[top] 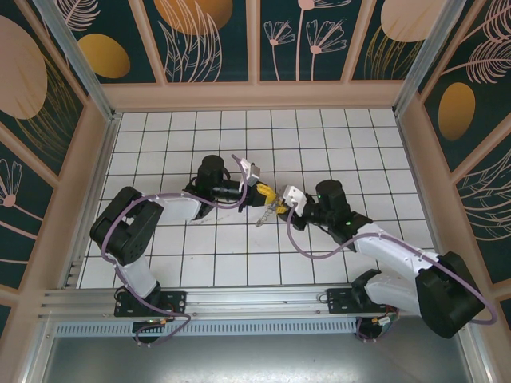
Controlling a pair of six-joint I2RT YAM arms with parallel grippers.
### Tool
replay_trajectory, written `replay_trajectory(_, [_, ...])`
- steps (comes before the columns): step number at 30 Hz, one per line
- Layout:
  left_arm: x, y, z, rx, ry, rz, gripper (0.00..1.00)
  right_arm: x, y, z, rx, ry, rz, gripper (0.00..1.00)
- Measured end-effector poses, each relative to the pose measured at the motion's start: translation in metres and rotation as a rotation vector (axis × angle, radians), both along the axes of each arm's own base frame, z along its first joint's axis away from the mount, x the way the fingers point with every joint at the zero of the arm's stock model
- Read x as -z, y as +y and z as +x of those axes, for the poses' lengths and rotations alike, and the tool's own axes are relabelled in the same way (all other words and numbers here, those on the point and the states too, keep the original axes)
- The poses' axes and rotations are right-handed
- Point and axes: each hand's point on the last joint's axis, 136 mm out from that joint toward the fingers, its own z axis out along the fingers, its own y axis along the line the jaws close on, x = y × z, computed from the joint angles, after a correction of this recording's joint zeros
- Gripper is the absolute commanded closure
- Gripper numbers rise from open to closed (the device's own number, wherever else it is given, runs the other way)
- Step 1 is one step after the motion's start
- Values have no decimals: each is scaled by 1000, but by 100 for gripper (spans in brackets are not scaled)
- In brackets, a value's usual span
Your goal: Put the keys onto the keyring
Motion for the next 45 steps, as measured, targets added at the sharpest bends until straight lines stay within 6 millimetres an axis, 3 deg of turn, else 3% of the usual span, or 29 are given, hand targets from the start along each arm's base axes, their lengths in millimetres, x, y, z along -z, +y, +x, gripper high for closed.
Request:
replay_trajectory(9, [-5,0,1,-4,-30,-21,100,-27,-22,2,77,-76,35,82])
replay_trajectory(13, [-4,0,1,-3,-29,-21,100,-29,-29,12,123,-88,38,97])
replay_trajectory(17, [-4,0,0,0,-32,-21,100,-32,-26,18,119,-110,40,89])
replay_trajectory(23, [-4,0,0,1,-35,-21,100,-33,-10,21,34,-102,35,87])
replay_trajectory(33, [-2,2,2,-4,-36,-14,100,-27,-5,26,3,-85,19,86])
replay_trajectory(45, [1,3,-8,64,-60,6,100,-29,-6,15,-86,-45,39,83])
